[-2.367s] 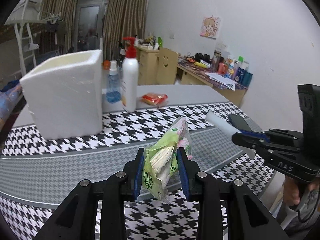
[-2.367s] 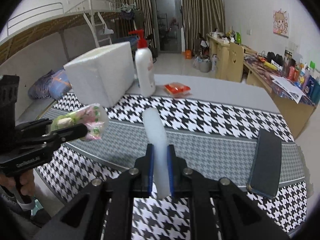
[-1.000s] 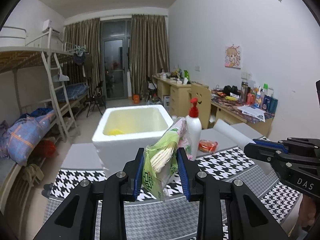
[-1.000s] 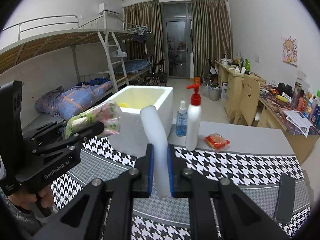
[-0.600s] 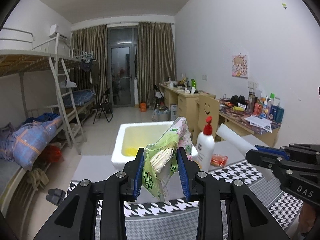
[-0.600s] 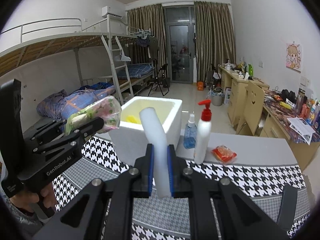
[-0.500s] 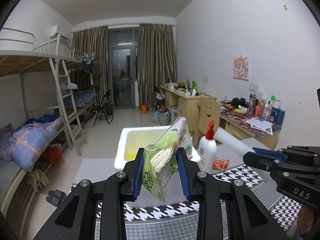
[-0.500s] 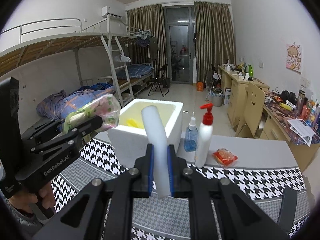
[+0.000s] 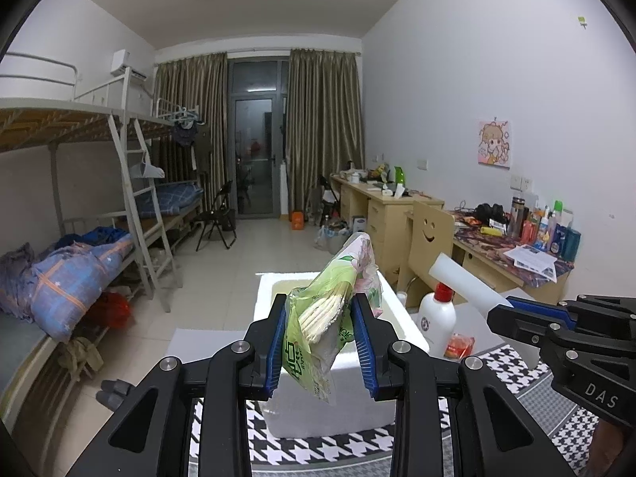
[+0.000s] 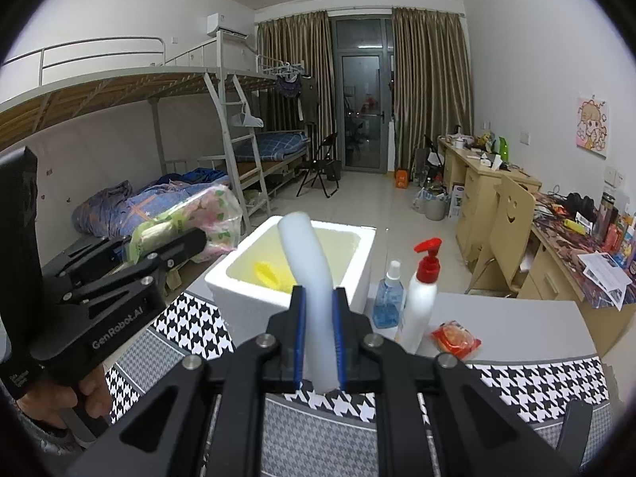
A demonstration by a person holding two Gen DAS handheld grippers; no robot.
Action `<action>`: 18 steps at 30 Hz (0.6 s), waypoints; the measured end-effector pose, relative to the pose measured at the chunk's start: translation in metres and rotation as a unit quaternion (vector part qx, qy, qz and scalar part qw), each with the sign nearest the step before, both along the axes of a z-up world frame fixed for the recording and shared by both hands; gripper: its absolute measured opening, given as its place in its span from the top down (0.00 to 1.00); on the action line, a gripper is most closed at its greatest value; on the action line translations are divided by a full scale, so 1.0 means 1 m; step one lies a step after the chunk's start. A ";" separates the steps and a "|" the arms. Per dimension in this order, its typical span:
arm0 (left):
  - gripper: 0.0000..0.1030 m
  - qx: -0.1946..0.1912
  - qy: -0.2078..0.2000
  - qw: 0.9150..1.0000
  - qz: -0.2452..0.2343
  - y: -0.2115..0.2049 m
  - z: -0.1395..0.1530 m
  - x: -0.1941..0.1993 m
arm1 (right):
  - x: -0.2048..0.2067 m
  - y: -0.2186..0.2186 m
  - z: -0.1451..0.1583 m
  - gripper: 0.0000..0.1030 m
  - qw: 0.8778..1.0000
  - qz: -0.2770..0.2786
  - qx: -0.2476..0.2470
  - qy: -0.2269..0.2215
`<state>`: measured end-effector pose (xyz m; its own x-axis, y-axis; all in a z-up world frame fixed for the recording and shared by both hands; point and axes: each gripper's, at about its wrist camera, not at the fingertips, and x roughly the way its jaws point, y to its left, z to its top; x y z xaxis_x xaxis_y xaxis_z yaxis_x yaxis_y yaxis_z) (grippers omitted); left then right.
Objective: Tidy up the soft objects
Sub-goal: 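Carry the tissue pack and white tube over the white foam box, then open the left gripper over the foam box to drop the tissue pack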
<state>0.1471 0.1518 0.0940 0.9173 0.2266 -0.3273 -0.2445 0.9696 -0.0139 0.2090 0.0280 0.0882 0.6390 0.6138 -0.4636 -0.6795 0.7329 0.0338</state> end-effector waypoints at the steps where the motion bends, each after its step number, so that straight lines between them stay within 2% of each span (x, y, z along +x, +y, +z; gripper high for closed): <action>1: 0.68 -0.002 0.001 1.000 -0.001 -0.001 0.000 0.002 | 0.001 0.001 0.001 0.85 1.000 -0.001 -0.001 -0.001; 18: 0.67 0.000 0.014 1.000 0.000 0.011 -0.006 0.033 | 0.028 0.024 0.002 0.84 1.000 -0.012 -0.013 0.004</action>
